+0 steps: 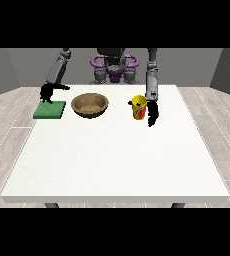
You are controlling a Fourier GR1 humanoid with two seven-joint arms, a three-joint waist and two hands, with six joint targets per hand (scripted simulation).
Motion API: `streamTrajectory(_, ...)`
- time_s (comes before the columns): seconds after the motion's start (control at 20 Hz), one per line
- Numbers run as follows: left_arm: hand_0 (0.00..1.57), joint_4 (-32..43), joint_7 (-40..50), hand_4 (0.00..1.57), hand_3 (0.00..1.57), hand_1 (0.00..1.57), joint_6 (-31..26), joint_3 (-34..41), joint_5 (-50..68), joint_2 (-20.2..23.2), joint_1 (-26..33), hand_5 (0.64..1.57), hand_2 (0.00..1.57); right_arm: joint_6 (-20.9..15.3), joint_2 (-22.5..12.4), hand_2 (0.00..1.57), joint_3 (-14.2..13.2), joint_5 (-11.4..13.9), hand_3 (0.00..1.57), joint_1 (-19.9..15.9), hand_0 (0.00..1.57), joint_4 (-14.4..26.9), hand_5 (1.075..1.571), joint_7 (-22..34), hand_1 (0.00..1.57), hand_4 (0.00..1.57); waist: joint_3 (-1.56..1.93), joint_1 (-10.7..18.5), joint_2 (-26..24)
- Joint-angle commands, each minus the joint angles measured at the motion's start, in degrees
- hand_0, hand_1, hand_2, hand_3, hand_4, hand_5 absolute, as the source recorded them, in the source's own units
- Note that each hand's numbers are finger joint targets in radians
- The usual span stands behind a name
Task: Pick the cup and pour the ball into the bowl, then pick the bowl and place it on the pad
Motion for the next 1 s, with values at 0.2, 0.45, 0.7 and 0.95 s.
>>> streamTrajectory(0.2,1.36,0.5,-2.4,1.19,1.57,1.36,9.6,2.1,-2.3,0.4,2.0,1.528,1.57,4.5,-5.7,0.28,-2.6,-2.7,0.0,-0.9,0.0,1.2,1.548,0.0,0.0,0.13,-0.13,-3.5,3.6)
streamTrajectory(0.45,1.39,-2.9,8.8,1.23,1.57,1.39,18.6,-4.7,-10.9,0.2,1.1,1.534,1.57,3.1,-3.7,0.28,0.3,-1.1,0.0,-3.5,0.0,6.1,1.554,4.1,0.0,0.22,0.0,-4.5,-4.1)
streamTrajectory(0.7,1.4,-0.9,18.3,1.24,1.57,1.4,26.7,-12.8,-24.2,2.3,1.7,1.535,1.57,2.2,-3.1,0.34,0.8,-0.9,0.2,-5.6,0.0,9.6,1.552,7.4,0.0,0.27,0.08,-4.2,-11.6)
streamTrajectory(0.95,1.44,3.0,28.4,1.21,1.57,1.44,31.6,-21.8,-38.4,2.3,0.3,1.562,1.57,-2.0,-0.6,0.18,1.2,1.1,0.16,-6.4,0.0,13.4,1.549,6.7,0.0,0.31,0.11,-2.4,-15.1)
